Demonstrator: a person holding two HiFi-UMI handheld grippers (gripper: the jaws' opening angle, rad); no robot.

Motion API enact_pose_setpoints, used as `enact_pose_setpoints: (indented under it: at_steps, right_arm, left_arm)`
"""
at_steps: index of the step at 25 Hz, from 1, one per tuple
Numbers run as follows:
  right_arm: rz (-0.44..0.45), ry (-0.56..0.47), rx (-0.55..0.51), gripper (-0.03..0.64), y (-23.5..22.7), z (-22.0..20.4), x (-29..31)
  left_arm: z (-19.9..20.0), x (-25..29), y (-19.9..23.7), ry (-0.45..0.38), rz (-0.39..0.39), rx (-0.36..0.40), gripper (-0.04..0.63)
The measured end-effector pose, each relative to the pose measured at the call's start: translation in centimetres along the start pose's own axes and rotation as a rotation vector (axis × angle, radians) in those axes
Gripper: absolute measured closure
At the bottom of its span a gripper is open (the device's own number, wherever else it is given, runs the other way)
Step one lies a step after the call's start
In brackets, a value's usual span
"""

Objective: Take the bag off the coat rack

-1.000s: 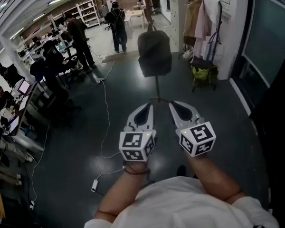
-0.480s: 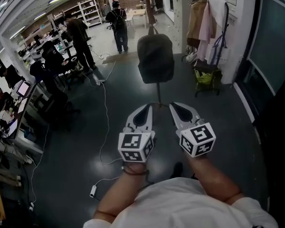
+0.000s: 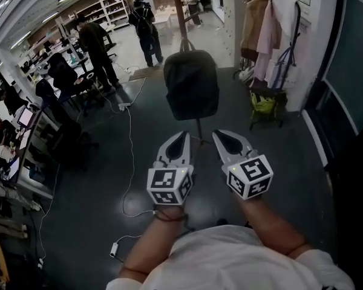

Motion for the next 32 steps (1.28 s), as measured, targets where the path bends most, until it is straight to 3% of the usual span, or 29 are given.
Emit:
enact_pose_setpoints:
  at_steps: [5, 16, 32]
  right_arm:
    - [0.021, -0.006, -0.001, 0.615, -5.6, 0.6, 3.7]
    - [0.043, 0.005, -0.034, 0.614, -13.3, 1.3, 13.5]
    - [-0.076, 0.019, -0.071, 0.612, -21.3, 2.8, 37.4]
  left_arm:
    - [-0.4, 6.4, 0.8, 0.005, 0.020, -0.007, 0.589]
    - [-0.3, 17.5, 5.8, -0.011, 0.025, -0.022, 0.589]
    - [3.3, 36.6, 23.1, -0.006, -0.122, -0.012, 0.589]
Point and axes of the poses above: the fingertips, and each gripper's own axes: x forward along the fingers, y to its left, z out of its top, the point moved 3 cm from there along -x, backward along the fingers
